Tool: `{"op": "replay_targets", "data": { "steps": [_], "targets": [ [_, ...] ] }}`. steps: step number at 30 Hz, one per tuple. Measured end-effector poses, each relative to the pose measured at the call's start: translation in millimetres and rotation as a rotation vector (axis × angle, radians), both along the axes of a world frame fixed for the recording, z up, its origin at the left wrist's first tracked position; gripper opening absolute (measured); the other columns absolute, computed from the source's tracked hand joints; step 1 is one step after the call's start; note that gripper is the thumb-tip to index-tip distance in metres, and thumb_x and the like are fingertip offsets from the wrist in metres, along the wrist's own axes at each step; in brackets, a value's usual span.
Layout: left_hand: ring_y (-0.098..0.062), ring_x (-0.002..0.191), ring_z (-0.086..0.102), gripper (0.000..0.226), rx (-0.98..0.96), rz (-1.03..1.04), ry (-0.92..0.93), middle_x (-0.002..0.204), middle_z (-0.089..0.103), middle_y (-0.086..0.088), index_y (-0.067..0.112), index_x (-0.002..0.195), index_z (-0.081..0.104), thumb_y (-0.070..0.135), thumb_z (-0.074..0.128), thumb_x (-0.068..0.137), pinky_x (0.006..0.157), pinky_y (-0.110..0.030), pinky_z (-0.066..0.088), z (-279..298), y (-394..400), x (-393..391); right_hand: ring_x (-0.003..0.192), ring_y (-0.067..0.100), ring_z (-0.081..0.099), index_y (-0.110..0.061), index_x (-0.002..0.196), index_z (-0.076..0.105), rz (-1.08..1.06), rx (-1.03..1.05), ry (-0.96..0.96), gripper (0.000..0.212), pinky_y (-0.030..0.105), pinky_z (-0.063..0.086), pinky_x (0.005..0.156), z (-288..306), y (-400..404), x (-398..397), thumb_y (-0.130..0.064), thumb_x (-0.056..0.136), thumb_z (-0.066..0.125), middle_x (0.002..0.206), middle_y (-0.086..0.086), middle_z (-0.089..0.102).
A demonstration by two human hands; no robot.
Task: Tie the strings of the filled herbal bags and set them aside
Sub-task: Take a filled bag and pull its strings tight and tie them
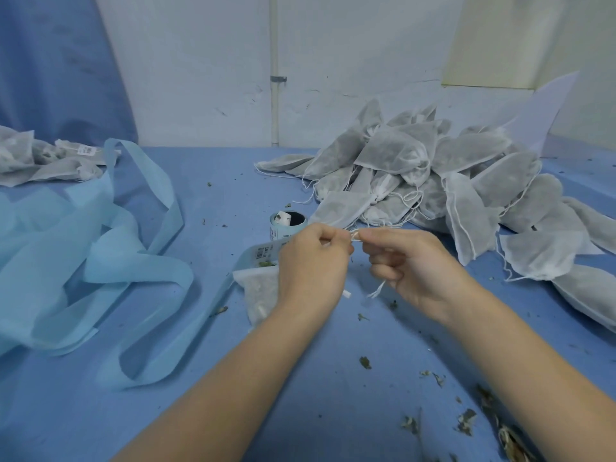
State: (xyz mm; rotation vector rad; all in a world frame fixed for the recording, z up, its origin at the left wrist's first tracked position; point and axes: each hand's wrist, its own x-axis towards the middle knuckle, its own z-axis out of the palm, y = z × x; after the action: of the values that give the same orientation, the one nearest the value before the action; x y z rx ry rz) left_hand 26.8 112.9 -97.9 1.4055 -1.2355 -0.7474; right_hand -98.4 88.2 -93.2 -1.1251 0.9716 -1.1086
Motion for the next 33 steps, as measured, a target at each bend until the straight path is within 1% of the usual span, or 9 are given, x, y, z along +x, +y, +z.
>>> {"op": "replay_targets", "data": {
  "steps": [3,8,11,14,17,23,28,30,33],
  "targets": [
    [-0.013,0.073,0.056,0.024,0.035,-0.039,0.136,0.065,0.062,0.012,0.018,0.068,0.062,0.016,0.055,0.090,0.075,-0.033,0.048,0.0,-2.7,-0.1,0.045,0.004,0.019,-0.006,0.065,0.068,0.125,0.168,-0.186,0.006,0.014,0.014,0.040,3.7,2.1,2.1,-0.008,0.068,0.064,0.054,-0.004,0.040],
    [-0.010,0.076,0.057,0.019,0.005,-0.039,0.158,0.071,0.063,0.012,0.020,0.073,0.059,0.015,0.055,0.090,0.079,-0.030,0.046,0.2,-1.5,-2.3,0.052,0.006,0.011,-0.001,0.065,0.068,0.199,0.338,-0.396,0.015,0.013,0.012,0.039,3.7,4.8,5.4,-0.007,0.073,0.056,0.056,-0.002,0.037],
    [-0.007,0.079,0.055,0.014,-0.194,0.024,-0.032,0.082,0.061,0.011,0.024,0.088,0.056,0.010,0.058,0.089,0.074,-0.020,0.040,-0.3,4.5,-3.3,0.053,0.005,0.010,-0.001,0.064,0.068,0.186,0.367,-0.424,0.017,0.013,0.013,0.037,3.9,5.0,8.2,-0.007,0.074,0.055,0.055,-0.002,0.036],
    [-0.025,0.086,0.058,0.019,-0.505,0.133,-0.474,0.090,0.066,-0.005,0.008,0.096,0.066,-0.005,0.060,0.083,0.076,-0.021,0.036,-6.6,8.2,-3.8,0.054,0.005,0.010,-0.001,0.062,0.067,0.158,0.352,-0.405,0.016,0.012,0.013,0.038,5.3,5.4,7.8,-0.008,0.073,0.057,0.055,-0.002,0.036],
    [-0.032,0.082,0.062,0.017,-0.599,0.193,-0.565,0.084,0.068,-0.011,0.001,0.092,0.069,-0.002,0.060,0.077,0.078,-0.026,0.037,-9.9,11.2,-7.7,0.048,0.004,0.011,-0.002,0.066,0.065,0.131,0.317,-0.364,0.013,0.012,0.011,0.039,7.1,5.1,5.6,-0.008,0.073,0.057,0.055,-0.002,0.036],
    [-0.029,0.084,0.063,0.004,-0.499,0.145,-0.453,0.082,0.071,-0.005,0.007,0.081,0.073,0.009,0.070,0.080,0.075,-0.021,0.035,-2.5,8.7,-1.6,0.041,0.003,0.022,-0.001,0.080,0.062,0.042,0.185,-0.169,0.005,0.012,0.016,0.036,5.4,3.5,1.8,-0.005,0.078,0.061,0.054,-0.002,0.041],
    [-0.032,0.083,0.058,0.002,-0.585,0.225,-0.651,0.074,0.066,-0.008,0.004,0.073,0.070,0.004,0.071,0.075,0.077,-0.022,0.032,-4.2,5.8,2.3,0.044,0.006,0.029,0.004,0.082,0.069,-0.074,-0.016,0.044,0.018,0.016,0.023,0.039,1.2,1.0,-1.1,-0.011,0.074,0.075,0.058,0.000,0.045],
    [-0.027,0.096,0.046,0.004,-0.497,0.205,-0.591,0.085,0.059,-0.001,0.012,0.081,0.072,0.010,0.069,0.082,0.081,-0.014,0.025,-3.7,4.6,2.3,0.046,0.007,0.034,-0.001,0.081,0.073,-0.063,-0.054,0.103,0.032,0.019,0.028,0.045,1.6,1.1,-4.6,-0.025,0.063,0.080,0.060,-0.002,0.048],
    [-0.012,0.100,0.027,0.010,-0.298,0.110,-0.378,0.093,0.041,0.009,0.034,0.080,0.068,0.027,0.064,0.086,0.083,-0.011,0.020,0.3,3.0,2.5,0.059,0.007,0.054,-0.008,0.078,0.077,-0.020,-0.142,0.052,0.023,0.017,0.048,0.060,0.4,2.1,-5.7,-0.028,0.066,0.076,0.069,0.000,0.063]
  ]
}}
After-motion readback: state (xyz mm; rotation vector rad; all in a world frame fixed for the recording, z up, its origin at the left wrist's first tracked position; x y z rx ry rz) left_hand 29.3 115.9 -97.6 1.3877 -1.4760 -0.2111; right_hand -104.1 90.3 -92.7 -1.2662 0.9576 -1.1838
